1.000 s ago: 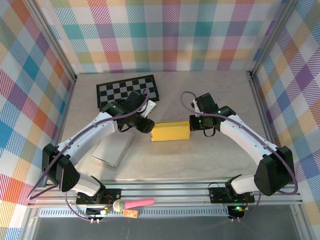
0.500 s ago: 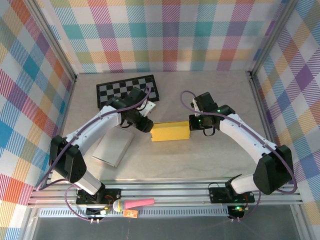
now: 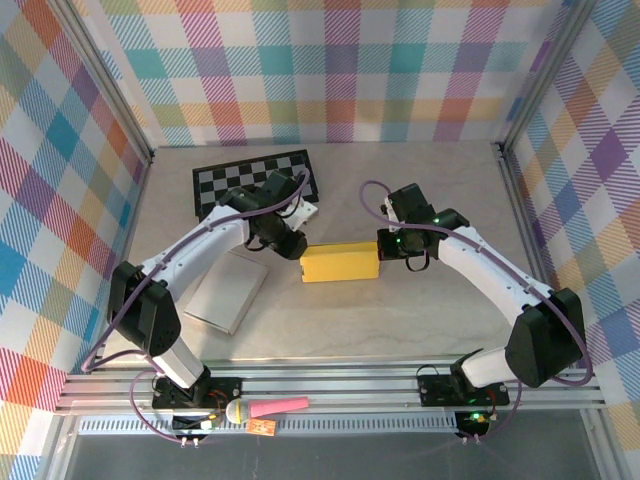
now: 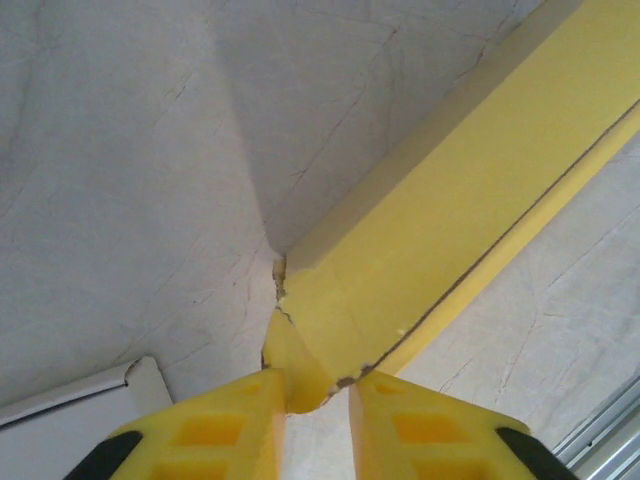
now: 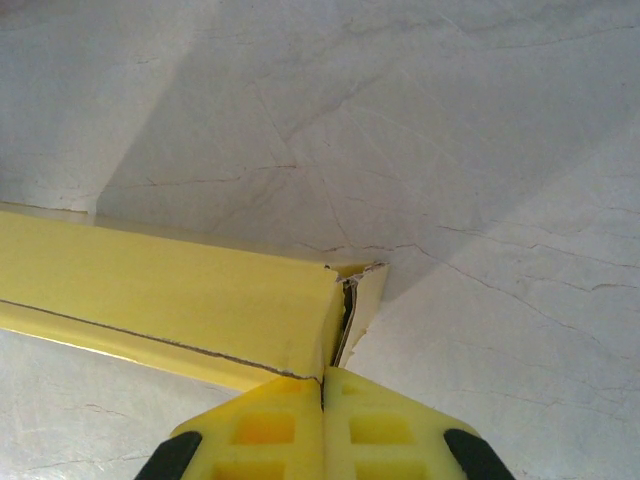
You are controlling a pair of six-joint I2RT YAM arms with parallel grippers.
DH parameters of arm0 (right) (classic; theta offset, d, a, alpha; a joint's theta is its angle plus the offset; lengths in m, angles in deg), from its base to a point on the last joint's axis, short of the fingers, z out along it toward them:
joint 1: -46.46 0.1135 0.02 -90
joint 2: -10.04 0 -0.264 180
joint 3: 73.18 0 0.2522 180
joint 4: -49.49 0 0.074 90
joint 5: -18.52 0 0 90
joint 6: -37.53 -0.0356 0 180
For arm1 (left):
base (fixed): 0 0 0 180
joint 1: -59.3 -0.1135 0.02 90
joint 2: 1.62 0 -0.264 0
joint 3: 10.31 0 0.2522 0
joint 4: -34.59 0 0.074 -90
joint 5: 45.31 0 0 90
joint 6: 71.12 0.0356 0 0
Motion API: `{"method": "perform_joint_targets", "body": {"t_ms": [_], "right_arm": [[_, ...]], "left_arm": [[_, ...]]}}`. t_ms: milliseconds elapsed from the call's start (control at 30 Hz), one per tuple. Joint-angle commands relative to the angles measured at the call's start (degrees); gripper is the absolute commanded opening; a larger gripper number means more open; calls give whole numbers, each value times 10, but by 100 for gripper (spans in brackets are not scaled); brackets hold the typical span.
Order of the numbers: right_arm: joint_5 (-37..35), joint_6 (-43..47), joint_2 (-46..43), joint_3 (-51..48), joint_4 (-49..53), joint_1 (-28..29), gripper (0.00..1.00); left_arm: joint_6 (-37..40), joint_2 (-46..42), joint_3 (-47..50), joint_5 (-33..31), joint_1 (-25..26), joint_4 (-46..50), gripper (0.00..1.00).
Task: Fold the paper box
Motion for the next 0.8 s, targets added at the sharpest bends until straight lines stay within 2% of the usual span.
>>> {"method": "perform_joint_targets", "body": {"t_ms": [0, 100, 200, 467, 767], "right_arm": [[10, 0, 8, 11, 16, 4, 0], [9, 1, 9, 11, 15, 4, 0], [9, 1, 10, 12, 16, 5, 0], [7, -2, 17, 21, 17, 5, 0], [7, -21, 25, 34, 17, 6, 0]], "left_arm": [[7, 4, -18, 14, -3, 19, 18], [11, 6, -21, 14, -3, 21, 17], [11, 8, -23, 14, -3, 25, 10], [0, 16, -37, 23, -3, 44, 6], [-90, 40, -68, 58, -3, 72, 4]]}}
